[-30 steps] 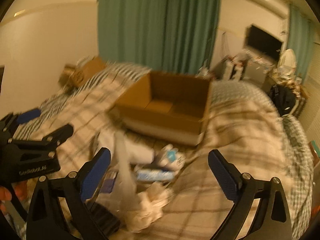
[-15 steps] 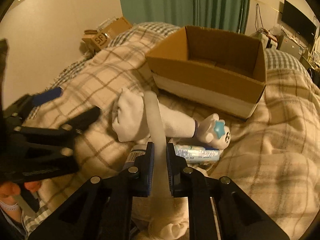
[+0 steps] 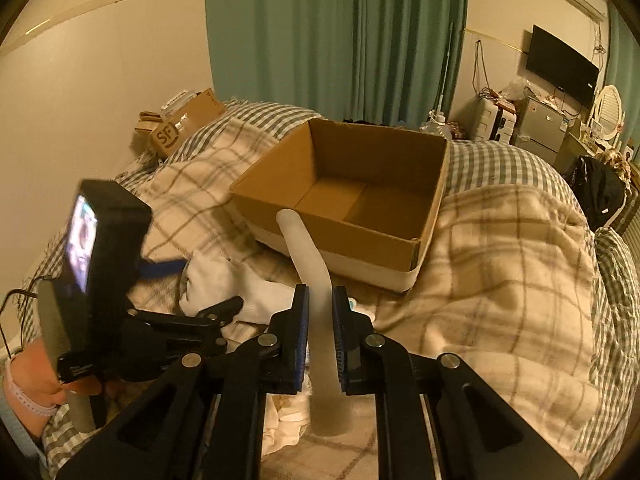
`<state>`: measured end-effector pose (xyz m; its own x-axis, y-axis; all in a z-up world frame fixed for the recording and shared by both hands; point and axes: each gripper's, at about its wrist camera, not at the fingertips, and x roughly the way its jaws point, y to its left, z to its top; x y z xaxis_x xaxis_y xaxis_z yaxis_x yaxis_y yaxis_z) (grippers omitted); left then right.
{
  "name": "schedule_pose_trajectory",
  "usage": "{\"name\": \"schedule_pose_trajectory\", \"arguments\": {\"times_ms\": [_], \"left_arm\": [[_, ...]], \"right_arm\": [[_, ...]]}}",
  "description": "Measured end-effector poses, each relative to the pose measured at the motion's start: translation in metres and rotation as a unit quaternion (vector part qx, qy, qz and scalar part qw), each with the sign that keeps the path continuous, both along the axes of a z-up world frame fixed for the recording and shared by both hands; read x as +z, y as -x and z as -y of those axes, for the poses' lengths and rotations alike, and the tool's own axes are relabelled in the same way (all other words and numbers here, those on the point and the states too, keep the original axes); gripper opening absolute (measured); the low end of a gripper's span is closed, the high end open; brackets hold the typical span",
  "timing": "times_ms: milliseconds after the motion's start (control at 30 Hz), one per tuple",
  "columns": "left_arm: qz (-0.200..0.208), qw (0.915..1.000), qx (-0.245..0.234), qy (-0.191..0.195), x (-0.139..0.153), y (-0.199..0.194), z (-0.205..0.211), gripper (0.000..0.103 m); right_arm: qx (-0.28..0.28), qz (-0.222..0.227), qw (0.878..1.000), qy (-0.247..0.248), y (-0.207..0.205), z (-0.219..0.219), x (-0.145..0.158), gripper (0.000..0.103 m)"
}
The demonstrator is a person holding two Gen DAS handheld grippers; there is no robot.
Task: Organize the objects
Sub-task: 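Carry the socks into the box with the left gripper while the right drops the tube in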
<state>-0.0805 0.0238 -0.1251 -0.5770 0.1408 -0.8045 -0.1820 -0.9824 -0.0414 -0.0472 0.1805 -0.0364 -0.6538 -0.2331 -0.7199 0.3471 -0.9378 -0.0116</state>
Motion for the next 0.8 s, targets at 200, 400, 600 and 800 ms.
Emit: {"name": "schedule_pose_trajectory", "arguments": {"times_ms": [200, 400, 600, 800], "left_arm": [[-0.035, 0.9991, -0.014, 0.017, 0.025, -0.013, -0.002, 0.049], [-0.093, 0.9956, 0.000, 0.016, 0.079, -0.009, -0.002, 0.047], [-0.122, 0.9923, 0.010, 0.014, 0.120, 0.025, -0.006, 0.047], [-0.140, 0.9899, 0.019, 0.013, 0.135, 0.071, -0.009, 0.047]], "right_arm": [[-0.008, -0.014, 1.000, 0.005, -0.003, -0.008, 0.012, 0.011], [-0.011, -0.047, 0.999, 0.001, 0.000, -0.014, 0.047, 0.011], [-0.005, -0.082, 0.997, -0.005, 0.026, -0.008, 0.091, 0.011], [0.001, -0.083, 0.997, -0.005, 0.081, 0.004, 0.105, 0.011]]}}
